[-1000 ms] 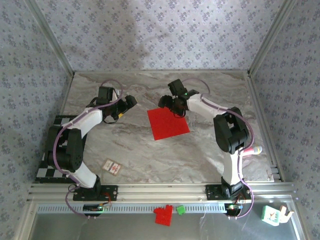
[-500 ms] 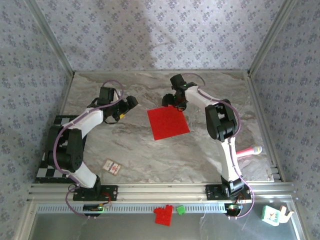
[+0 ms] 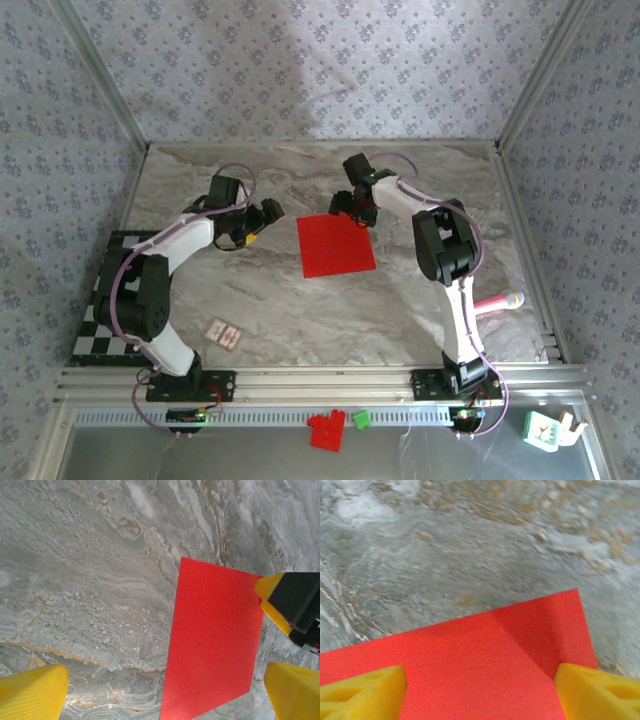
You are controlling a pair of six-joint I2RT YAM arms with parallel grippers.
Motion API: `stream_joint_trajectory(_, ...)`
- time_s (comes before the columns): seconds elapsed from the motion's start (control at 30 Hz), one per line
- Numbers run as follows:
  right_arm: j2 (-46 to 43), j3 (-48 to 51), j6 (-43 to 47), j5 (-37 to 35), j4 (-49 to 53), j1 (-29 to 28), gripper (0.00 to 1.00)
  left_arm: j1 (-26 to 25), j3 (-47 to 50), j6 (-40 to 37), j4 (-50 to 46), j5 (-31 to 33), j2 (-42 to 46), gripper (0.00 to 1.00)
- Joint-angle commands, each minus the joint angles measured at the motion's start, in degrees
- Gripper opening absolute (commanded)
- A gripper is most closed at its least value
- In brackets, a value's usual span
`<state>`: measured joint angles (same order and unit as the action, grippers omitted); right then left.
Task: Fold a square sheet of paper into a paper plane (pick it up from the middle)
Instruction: Move the square sheet of paper to the center of the table, then first fold the square sheet of paper in half at the center of the table.
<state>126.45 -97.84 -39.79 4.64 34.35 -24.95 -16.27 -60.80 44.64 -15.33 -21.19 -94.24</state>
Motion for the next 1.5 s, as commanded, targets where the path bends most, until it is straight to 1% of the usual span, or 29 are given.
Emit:
stream_joint_trajectory(0.0, -2.61, 5.34, -13.23, -4.49, 4.97, -1.31, 0.83, -1.83, -3.05, -0.98, -5.54, 1.97, -0.93, 1.0)
stream_joint_trajectory(0.07, -4.97, 8.13, -18.74, -5.99, 4.46, -2.58, 0.84, -3.15, -3.99, -1.68, -7.43, 3.09, -1.29, 1.0)
stream_joint_trajectory(0.17, -7.45, 11.28, -25.26, -5.68, 3.73, -4.43, 0.84, -5.44, -5.06, -2.52, -9.8, 4.84, -1.89, 1.0)
stream_joint_trajectory(0.27, -9.38, 13.13, -27.36, -3.35, 1.73, -5.6, 0.84, -8.1, -6.03, -3.4, -11.41, 5.88, -2.72, 1.0)
stream_joint_trajectory(0.37, -12.52, 14.05, -25.87, -1.14, -0.8, -5.33, 0.84, -11.11, -8.06, -4.97, -14.03, 7.05, -4.25, 0.99)
stream_joint_trajectory(0.47, -17.64, 16.75, -22.86, -2.19, -4.51, -4.0, 0.86, -14.66, -11.34, -7.15, -18.4, 10.62, -6.45, 0.98)
stream_joint_trajectory(0.53, -21.04, 19.68, -19.97, -2.32, -7.44, -2.11, 0.9, -17.49, -14.1, -8.11, -21.54, 13.4, -8.17, 0.98)
stream_joint_trajectory(0.67, -24.82, 23.45, -14.16, -1.72, -8.88, 1.45, 1.0, -22.81, -20.17, -9.04, -27.93, 18.21, -12.89, 1.0)
stream_joint_trajectory(0.8, -28.19, 28.26, -10.29, -1.83, -10.24, 5.16, 1.0, -26.77, -25.78, -9.87, -31.54, 21.12, -18.0, 1.0)
stream_joint_trajectory(0.9, -29.84, 31.69, -9.68, -2.03, -10.43, 7.53, 1.0, -28.29, -29.17, -10.77, -33.21, 21.37, -21.34, 1.0)
stream_joint_trajectory(1.03, -30.6, 33.39, -9.47, -1.48, -10.51, 9.81, 1.0, -29.58, -32.95, -11.72, -35.19, 21.19, -25.14, 0.99)
stream_joint_trajectory(1.23, -30.0, 33.46, -9.34, -0.57, -10.5, 10.78, 1.0, -31.19, -38.23, -12.78, -38.28, 22.2, -29.73, 0.97)
stream_joint_trajectory(1.47, -29.89, 33.51, -9.34, -0.6, -10.47, 11.01, 1.0, -32.24, -41.06, -12.42, -39.82, 24.46, -32.74, 0.95)
